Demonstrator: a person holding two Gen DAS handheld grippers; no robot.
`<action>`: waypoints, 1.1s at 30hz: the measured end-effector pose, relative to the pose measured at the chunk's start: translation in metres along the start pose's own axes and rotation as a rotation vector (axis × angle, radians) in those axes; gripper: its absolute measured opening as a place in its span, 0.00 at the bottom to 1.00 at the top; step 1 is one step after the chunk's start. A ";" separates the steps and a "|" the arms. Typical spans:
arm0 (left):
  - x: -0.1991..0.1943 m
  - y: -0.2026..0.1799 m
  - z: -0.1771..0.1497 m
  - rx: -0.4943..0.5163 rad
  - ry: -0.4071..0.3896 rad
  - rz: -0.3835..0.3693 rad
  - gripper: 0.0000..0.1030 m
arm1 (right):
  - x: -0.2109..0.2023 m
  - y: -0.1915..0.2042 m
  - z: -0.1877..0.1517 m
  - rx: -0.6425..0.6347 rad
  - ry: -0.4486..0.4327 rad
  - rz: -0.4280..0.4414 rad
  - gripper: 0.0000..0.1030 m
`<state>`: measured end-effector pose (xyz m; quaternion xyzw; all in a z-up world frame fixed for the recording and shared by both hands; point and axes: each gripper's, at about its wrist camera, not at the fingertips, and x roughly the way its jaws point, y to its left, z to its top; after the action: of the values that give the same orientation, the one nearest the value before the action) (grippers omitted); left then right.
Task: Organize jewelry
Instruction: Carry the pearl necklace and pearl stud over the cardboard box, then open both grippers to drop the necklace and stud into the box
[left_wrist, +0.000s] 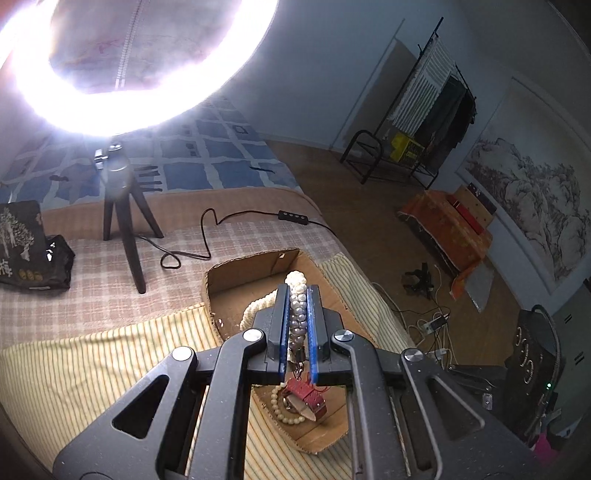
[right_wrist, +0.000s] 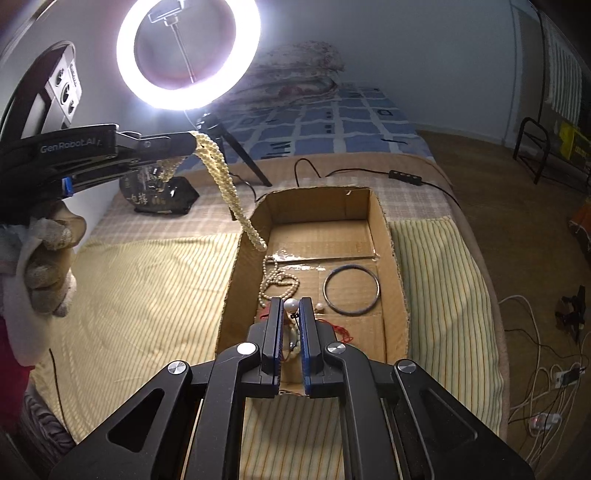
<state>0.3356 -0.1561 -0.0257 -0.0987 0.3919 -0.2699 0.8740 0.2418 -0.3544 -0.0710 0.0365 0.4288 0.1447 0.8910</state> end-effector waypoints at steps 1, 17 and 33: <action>0.001 -0.003 0.000 0.004 0.001 0.003 0.06 | 0.000 -0.001 0.000 0.001 0.000 -0.002 0.06; 0.032 -0.014 -0.001 0.047 0.013 0.070 0.06 | 0.006 -0.009 -0.001 0.021 0.009 -0.032 0.06; 0.032 -0.022 -0.001 0.095 0.001 0.086 0.06 | 0.010 -0.009 0.000 0.016 0.012 -0.050 0.07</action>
<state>0.3436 -0.1920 -0.0387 -0.0400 0.3830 -0.2505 0.8883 0.2495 -0.3597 -0.0800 0.0319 0.4359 0.1194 0.8915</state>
